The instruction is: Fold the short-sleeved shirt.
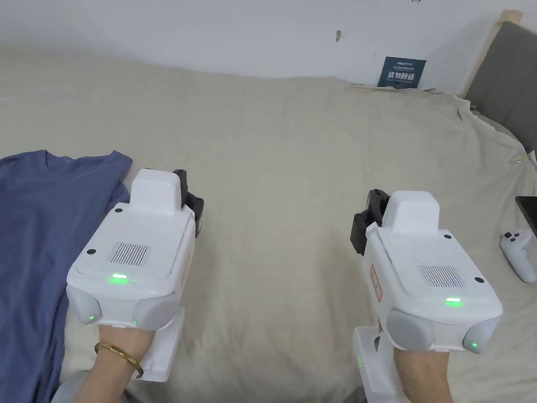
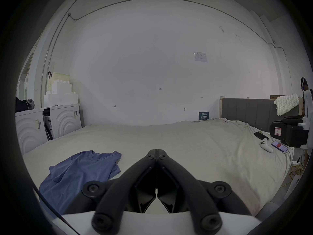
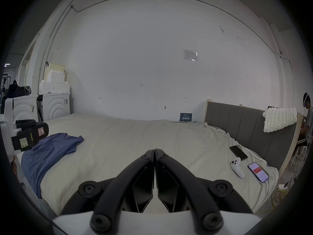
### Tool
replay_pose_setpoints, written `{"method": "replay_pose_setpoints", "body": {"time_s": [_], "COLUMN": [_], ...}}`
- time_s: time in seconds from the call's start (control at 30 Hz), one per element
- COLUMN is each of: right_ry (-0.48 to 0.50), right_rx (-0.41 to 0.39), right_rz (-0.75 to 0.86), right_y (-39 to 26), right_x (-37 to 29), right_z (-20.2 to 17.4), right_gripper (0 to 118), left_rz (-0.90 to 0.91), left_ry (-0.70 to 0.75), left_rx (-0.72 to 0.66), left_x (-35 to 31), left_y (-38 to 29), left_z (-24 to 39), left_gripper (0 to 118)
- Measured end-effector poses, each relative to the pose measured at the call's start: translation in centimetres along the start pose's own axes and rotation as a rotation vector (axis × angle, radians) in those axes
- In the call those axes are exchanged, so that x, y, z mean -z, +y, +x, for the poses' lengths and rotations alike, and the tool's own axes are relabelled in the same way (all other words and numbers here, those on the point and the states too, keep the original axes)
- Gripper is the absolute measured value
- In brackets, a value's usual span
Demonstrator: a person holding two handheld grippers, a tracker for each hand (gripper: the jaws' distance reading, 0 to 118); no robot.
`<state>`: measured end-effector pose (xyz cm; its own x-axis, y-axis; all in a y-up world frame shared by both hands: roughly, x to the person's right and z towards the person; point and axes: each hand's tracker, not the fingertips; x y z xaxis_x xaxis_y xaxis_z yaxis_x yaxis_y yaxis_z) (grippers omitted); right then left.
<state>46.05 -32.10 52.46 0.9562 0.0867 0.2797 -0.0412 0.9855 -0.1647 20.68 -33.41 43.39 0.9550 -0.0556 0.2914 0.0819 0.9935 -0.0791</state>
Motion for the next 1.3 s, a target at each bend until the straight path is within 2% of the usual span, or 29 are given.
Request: {"method": "replay_pose_setpoints", "body": {"time_s": [1.3], "right_ry": [0.006], "right_rx": [-0.022], "right_rz": [0.0], "right_y": [0.41], "right_x": [-0.05], "right_z": [0.29], "right_gripper": [1], "left_rz": [0.001], "left_ry": [-0.004], "left_rx": [-0.007], "left_x": [-0.05], "left_y": [0.11], "left_z": [0.04], "left_gripper": [0]}}
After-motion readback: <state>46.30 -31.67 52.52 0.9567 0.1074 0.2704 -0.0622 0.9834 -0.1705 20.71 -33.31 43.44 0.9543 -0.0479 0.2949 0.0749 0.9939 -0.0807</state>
